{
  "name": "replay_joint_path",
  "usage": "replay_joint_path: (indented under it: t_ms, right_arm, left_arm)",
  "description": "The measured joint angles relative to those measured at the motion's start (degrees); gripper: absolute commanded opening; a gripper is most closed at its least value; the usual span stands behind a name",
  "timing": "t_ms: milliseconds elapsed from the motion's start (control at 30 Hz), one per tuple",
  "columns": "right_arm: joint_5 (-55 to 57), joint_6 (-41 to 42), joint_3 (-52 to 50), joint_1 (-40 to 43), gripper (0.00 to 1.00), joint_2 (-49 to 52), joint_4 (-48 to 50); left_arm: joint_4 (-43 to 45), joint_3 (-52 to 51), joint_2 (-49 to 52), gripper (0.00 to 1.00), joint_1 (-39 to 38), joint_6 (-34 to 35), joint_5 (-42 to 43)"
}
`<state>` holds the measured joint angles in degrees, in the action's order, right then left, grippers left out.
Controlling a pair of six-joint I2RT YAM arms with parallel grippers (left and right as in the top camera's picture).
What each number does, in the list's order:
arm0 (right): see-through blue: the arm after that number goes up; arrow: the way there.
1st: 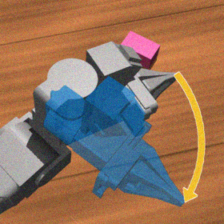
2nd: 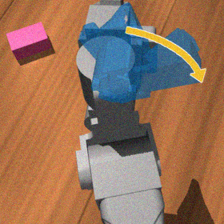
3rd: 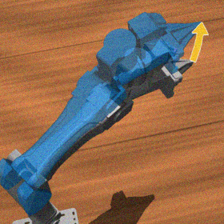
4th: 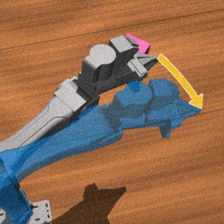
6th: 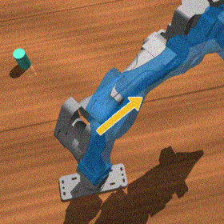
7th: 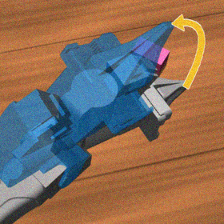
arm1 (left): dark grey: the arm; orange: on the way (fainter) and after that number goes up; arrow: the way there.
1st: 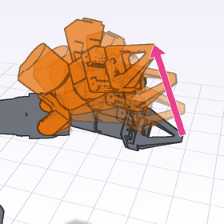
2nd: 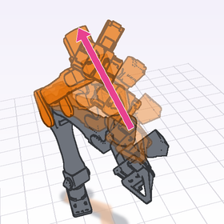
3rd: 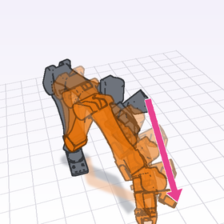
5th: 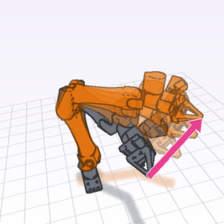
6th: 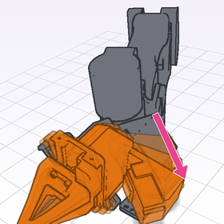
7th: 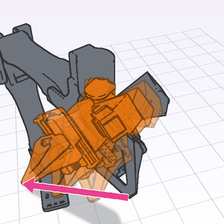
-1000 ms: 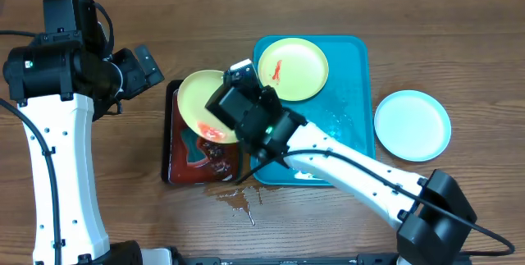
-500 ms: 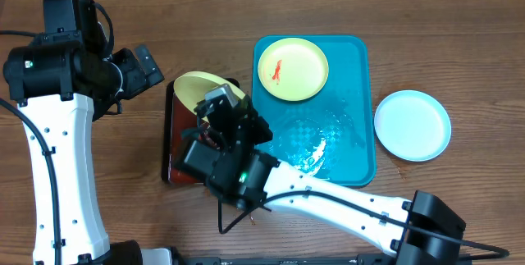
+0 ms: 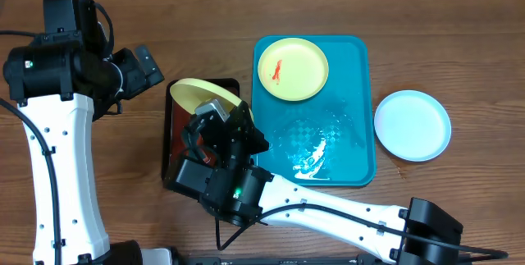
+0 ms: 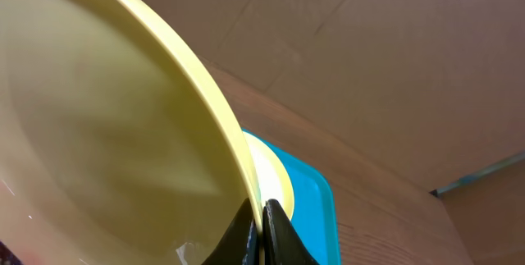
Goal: Clean dirty plates on tray and stack at the side
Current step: 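Lift the lower yellow plate with the right gripper and tilt it over the black tray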
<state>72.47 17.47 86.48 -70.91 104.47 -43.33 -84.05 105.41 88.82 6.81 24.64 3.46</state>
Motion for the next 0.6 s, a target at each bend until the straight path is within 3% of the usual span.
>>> replay_joint_path:
  t_ms: [600]
  right_arm:
    - [0.00, -0.17, 0.00, 0.00, 0.04, 0.00, 0.39]
  left_arm:
    - [0.00, 0.00, 0.00, 1.00, 0.00, 0.00, 0.00]
